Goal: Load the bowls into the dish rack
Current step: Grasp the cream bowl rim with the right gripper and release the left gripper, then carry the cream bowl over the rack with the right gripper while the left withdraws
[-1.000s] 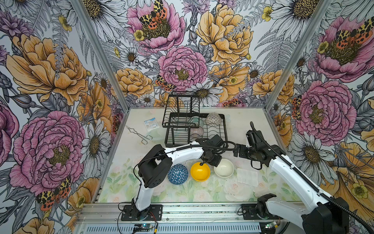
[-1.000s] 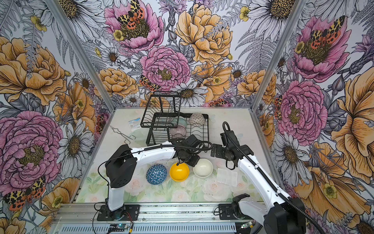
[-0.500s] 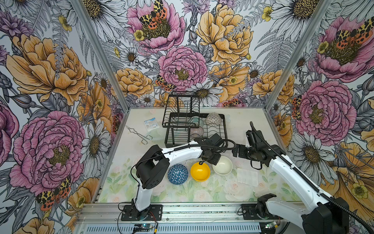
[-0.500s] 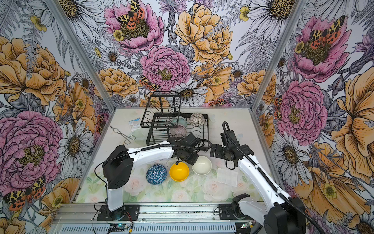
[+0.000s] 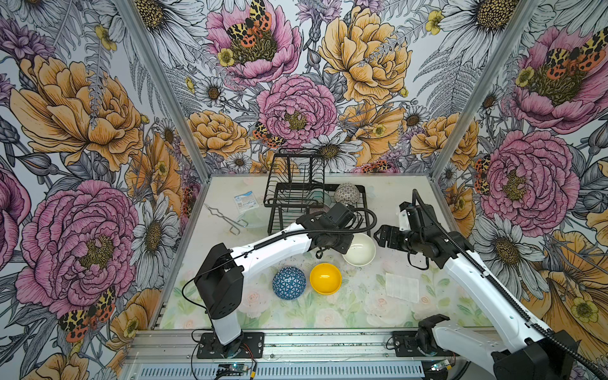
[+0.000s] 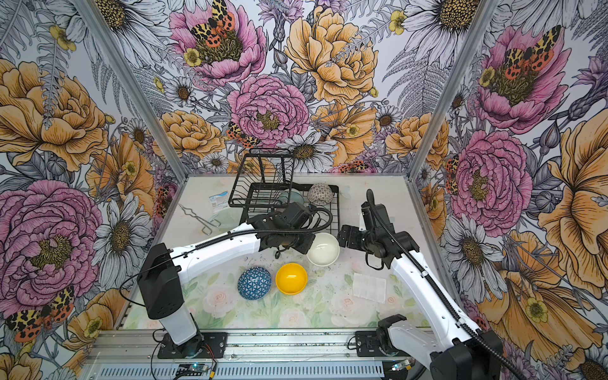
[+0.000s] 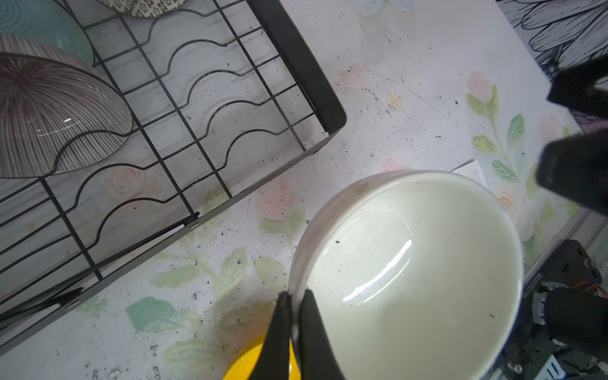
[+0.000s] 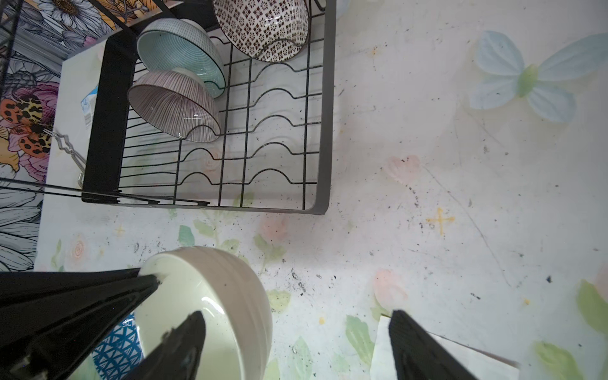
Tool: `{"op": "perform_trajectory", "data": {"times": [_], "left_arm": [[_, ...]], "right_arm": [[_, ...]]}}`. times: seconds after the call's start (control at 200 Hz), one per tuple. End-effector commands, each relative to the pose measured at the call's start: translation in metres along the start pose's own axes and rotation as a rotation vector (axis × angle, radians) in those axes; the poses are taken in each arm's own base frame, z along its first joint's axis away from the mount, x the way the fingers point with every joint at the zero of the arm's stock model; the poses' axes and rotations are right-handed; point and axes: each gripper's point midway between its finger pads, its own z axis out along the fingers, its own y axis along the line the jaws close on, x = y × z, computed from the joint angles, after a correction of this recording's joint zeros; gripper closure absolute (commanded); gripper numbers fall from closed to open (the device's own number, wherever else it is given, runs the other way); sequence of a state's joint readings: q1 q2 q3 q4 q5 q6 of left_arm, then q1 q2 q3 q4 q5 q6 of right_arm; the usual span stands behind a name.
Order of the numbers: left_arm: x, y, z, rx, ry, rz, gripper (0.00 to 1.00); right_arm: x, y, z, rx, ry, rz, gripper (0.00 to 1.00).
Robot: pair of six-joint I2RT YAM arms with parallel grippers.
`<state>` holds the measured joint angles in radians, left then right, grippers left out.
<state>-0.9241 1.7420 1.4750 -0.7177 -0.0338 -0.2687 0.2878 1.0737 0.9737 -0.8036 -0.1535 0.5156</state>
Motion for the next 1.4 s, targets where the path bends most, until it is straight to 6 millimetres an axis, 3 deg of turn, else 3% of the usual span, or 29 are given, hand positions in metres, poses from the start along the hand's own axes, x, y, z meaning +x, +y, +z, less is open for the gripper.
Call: {"op": "perform_trajectory", "data": {"times": [0.0,0.295,0.595,0.996,1.186,1.396], "left_arm": [[-0.024,0.003,-0.013,-0.001,-0.086,0.003,1.00],[-0.026,0.003,-0.015,-0.001,-0.094,0.007,1.00],[-0.025,0.004,-0.020,-0.002,-0.100,0.005,1.00],[-0.025,0.003,-0.019,0.003,-0.099,0.004,1.00],[-0.027,0.003,-0.021,0.004,-0.104,0.003,1.00],[-0.033,0.003,-0.027,0.003,-0.124,0.003,1.00]], "right_arm": [[-0.010,0.018,-0.010,-0.060,-0.028,-0.016,0.16],[0.009,0.038,0.016,-0.073,0.071,-0.125,0.32],[0.003,0.029,0.025,0.021,0.059,-0.156,0.63],[0.013,0.032,0.036,0.021,0.115,-0.204,0.80],[0.014,0.032,0.038,0.027,0.119,-0.213,1.00],[0.004,0.033,0.031,0.040,0.086,-0.235,1.00]]}}
